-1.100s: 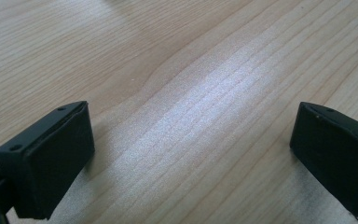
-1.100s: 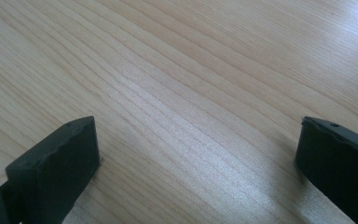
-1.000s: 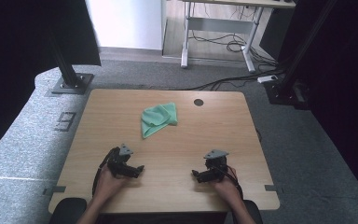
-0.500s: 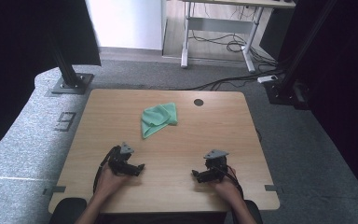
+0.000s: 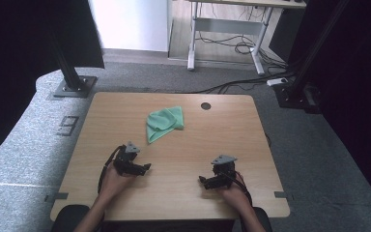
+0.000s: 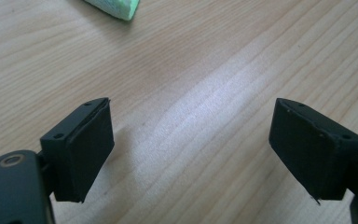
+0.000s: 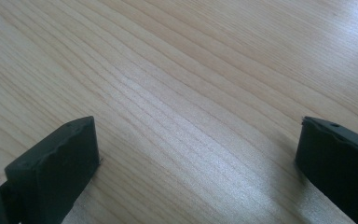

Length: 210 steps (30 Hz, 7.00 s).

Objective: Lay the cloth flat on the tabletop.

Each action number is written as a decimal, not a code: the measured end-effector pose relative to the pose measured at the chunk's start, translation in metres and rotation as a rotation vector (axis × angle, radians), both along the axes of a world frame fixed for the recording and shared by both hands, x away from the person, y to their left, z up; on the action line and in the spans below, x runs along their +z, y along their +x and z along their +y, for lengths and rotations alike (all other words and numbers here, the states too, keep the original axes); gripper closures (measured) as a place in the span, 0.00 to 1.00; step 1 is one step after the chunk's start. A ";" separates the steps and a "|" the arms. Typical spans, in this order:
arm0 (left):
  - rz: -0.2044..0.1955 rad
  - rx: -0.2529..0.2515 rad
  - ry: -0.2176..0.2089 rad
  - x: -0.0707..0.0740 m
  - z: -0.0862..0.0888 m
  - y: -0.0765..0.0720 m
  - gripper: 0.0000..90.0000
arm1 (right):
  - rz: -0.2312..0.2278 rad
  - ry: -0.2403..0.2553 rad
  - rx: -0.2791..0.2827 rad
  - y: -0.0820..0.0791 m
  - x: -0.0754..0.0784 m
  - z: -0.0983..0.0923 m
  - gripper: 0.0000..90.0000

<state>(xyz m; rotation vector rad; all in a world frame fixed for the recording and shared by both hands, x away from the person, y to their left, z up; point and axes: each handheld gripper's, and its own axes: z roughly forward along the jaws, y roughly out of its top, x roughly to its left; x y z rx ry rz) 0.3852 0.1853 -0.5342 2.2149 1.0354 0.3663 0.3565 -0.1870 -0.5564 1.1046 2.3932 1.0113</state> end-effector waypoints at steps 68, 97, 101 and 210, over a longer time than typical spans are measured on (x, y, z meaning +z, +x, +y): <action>0.000 -0.041 0.018 0.000 -0.037 0.066 0.90 | 0.000 0.000 -0.005 0.000 0.000 0.000 0.00; 0.035 -0.159 -0.137 0.018 -0.043 -0.008 0.60 | 0.000 0.000 -0.005 0.000 0.000 0.000 0.00; 0.006 -0.170 -0.131 0.038 -0.050 0.001 0.56 | -0.001 -0.001 -0.005 0.000 0.000 0.000 0.00; -0.016 -0.023 0.095 0.012 -0.043 0.098 0.53 | 0.000 0.000 -0.006 0.000 0.000 0.000 0.00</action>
